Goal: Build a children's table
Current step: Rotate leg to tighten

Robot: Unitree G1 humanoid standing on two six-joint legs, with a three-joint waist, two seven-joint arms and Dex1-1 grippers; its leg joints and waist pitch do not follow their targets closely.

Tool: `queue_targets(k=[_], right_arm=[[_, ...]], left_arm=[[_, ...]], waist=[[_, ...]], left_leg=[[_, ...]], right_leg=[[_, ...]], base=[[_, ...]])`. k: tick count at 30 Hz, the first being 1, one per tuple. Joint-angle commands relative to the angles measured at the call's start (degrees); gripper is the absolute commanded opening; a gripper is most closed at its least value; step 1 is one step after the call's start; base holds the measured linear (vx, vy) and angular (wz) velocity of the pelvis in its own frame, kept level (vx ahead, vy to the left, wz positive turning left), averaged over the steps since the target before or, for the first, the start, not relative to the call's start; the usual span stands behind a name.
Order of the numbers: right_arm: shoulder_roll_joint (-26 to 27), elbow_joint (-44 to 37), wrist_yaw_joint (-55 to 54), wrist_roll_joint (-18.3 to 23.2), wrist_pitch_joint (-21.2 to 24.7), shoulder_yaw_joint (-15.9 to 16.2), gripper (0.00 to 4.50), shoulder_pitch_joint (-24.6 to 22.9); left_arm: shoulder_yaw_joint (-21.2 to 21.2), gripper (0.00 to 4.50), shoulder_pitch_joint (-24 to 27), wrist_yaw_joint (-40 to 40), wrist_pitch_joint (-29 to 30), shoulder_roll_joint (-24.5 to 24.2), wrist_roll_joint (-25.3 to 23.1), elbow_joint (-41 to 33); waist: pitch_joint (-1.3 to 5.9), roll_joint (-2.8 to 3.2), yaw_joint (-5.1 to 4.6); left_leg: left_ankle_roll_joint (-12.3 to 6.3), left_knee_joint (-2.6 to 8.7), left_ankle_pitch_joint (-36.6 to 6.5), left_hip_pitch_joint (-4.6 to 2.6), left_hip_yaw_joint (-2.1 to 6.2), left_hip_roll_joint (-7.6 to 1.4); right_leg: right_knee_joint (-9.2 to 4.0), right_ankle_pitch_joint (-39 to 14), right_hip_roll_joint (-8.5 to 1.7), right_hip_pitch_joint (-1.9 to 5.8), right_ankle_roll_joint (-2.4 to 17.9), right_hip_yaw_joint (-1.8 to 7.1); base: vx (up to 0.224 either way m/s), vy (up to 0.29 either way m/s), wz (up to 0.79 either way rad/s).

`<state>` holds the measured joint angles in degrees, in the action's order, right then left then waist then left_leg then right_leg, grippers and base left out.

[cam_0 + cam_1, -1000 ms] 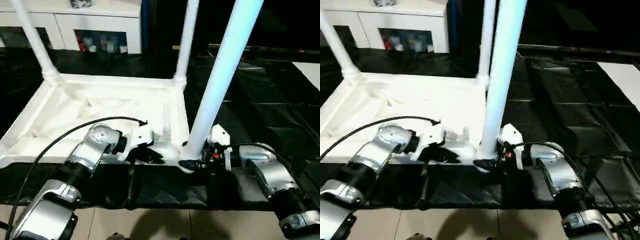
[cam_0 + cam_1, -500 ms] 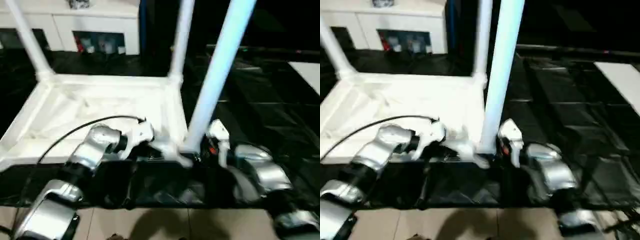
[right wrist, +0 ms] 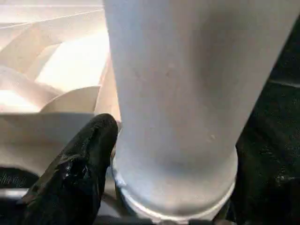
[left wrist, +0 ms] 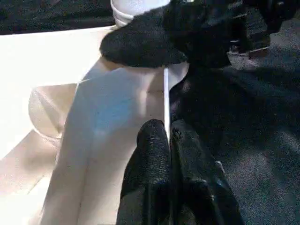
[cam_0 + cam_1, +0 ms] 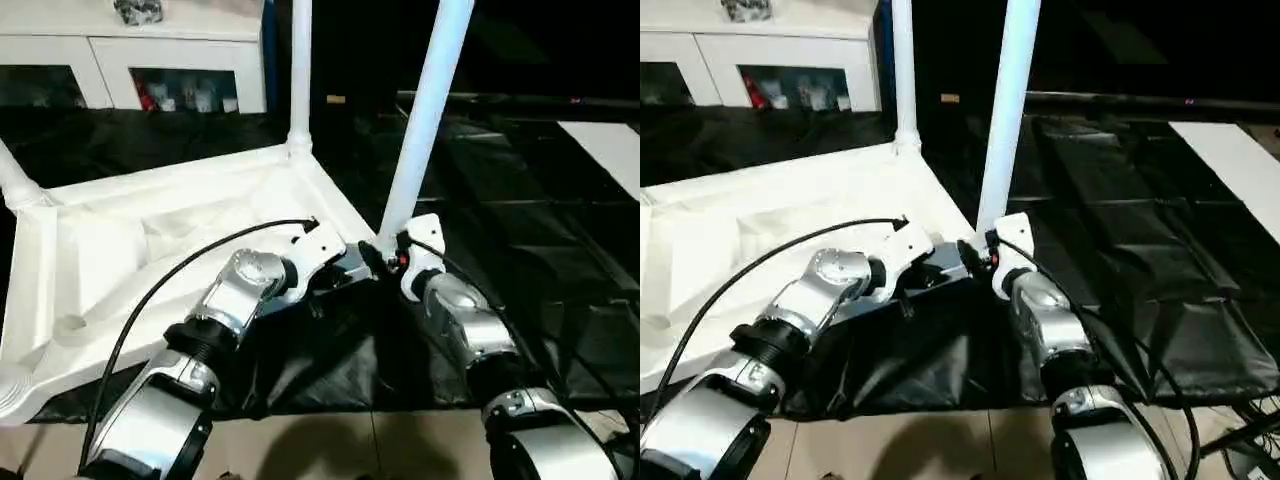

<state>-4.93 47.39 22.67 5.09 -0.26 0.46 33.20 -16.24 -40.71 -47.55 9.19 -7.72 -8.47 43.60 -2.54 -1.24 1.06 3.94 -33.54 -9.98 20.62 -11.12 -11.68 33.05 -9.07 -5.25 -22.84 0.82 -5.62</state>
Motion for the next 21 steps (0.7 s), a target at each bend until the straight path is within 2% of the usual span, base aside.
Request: queue_targets(k=[1, 4, 6, 8, 9, 10, 12, 15, 16, 20, 21], right_arm=[[1.49, -1.98, 6.75, -0.12, -0.87, 3.31, 3.88, -0.67], [-0.9, -3.94, 10.95, 0.14, -1.61, 4.1, 4.21, -1.58], [-4.54, -5.84, 16.71, 0.73, -2.67, 5.61, 4.21, -2.61], [-6.74, -7.37, 21.02, 1.2, -2.98, 6.54, 4.21, -3.45], [-8.51, -8.73, 24.69, 1.51, -3.22, 7.37, 4.21, -4.2], [-9.66, -9.75, 27.25, 1.75, -3.3, 7.99, 4.21, -4.75], [-11.6, -12.04, 32.33, 2.31, -2.58, 8.79, 4.21, -5.82], [-14.41, -16.06, 40.97, 4.29, 0.41, 9.64, 4.21, -7.28], [-14.94, -16.69, 42.29, 4.45, 0.8, 9.99, 4.07, -7.5], [-17.3, -18.96, 47.5, 5.52, 2.63, 12.05, 3.96, -8.23], [-17.57, -19.29, 48.23, 5.85, 3.2, 12.3, 3.7, -8.31]], left_arm=[[-1.49, 0.0, 0.25, -2.34, -4.11, 1.74, 1.45, -1.42], [-1.45, 0.0, 1.29, -5.78, -5.75, 0.06, 2.39, -3.17], [-1.95, 0.0, 2.01, -10.14, -8.16, -2.55, 3.0, -3.91], [-1.83, 0.0, 2.29, -13.06, -8.95, -3.9, 3.92, -4.34], [-1.66, 0.0, 2.5, -15.67, -9.43, -4.92, 4.85, -4.81], [-1.56, 0.0, 2.64, -17.54, -9.61, -5.58, 5.54, -5.21], [-1.44, 0.0, 2.71, -20.62, -10.1, -6.78, 6.4, -5.65], [-1.19, 0.0, 2.66, -25.68, -10.15, -8.5, 7.95, -6.51], [-1.1, 0.0, 2.71, -26.67, -9.76, -8.75, 8.39, -6.81], [-1.98, 0.0, 3.15, -30.6, -10.46, -10.53, 8.86, -7.54], [-2.31, 0.0, 3.35, -31.31, -10.68, -10.9, 8.8, -7.67]], waist=[[3.12, -0.26, -0.02], [3.31, -0.24, 0.37], [3.61, -0.19, 0.76], [3.78, 0.04, 0.88], [3.82, -0.05, 1.1], [3.9, -0.17, 1.3], [4.03, 0.09, 1.51], [3.77, 0.09, 1.91], [3.83, 0.09, 2.09], [3.52, 0.14, 2.72], [3.49, 0.15, 2.73]], left_leg=[[-2.06, 4.24, -21.1, -0.58, 1.23, -1.52], [-2.99, 4.19, -19.03, -0.41, 1.04, -1.61], [-3.74, 4.06, -15.67, -0.03, 0.9, -1.66], [-4.49, 3.84, -13.16, -0.23, 0.59, -1.86], [-4.84, 3.75, -12.9, -0.33, 0.52, -1.69], [-5.87, 3.63, -11.99, -0.22, 0.43, -1.78], [-6.82, 3.64, -9.41, -0.07, 0.43, -2.0], [-6.89, 3.67, -9.74, -0.09, 0.28, -2.18], [-6.73, 3.63, -10.16, -0.18, 0.31, -2.3], [-4.92, 3.82, -12.93, -0.54, 0.21, -2.35], [-4.36, 3.86, -13.59, -0.49, 0.23, -2.32]], right_leg=[[-5.41, -27.62, -3.39, 1.7, 7.32, 2.42], [-5.01, -24.63, -3.48, 2.02, 8.22, 2.65], [-4.25, -19.73, -3.44, 2.46, 9.71, 2.8], [-3.63, -14.18, -3.25, 2.28, 11.61, 3.0], [-3.54, -13.1, -3.14, 2.41, 11.9, 2.93], [-3.15, -10.88, -3.19, 2.6, 12.84, 3.0], [-2.56, -7.16, -3.09, 2.78, 14.22, 2.96], [-2.47, -7.05, -2.84, 2.93, 14.87, 2.84], [-2.41, -7.5, -3.04, 2.92, 14.89, 2.86], [-3.08, -13.02, -3.21, 2.48, 13.67, 3.01], [-3.18, -14.28, -3.21, 2.43, 13.18, 3.03]], base=[[0.0, 0.0, 0.0], [0.0, 0.0, 0.0], [0.0, 0.0, 0.0], [0.0, 0.0, 0.0], [0.0, 0.0, 0.0], [0.0, 0.0, 0.0], [0.0, 0.0, 0.0], [0.0, 0.0, 0.0], [0.0, 0.0, 0.0], [0.0, 0.0, 0.0], [0.0, 0.0, 0.0]])
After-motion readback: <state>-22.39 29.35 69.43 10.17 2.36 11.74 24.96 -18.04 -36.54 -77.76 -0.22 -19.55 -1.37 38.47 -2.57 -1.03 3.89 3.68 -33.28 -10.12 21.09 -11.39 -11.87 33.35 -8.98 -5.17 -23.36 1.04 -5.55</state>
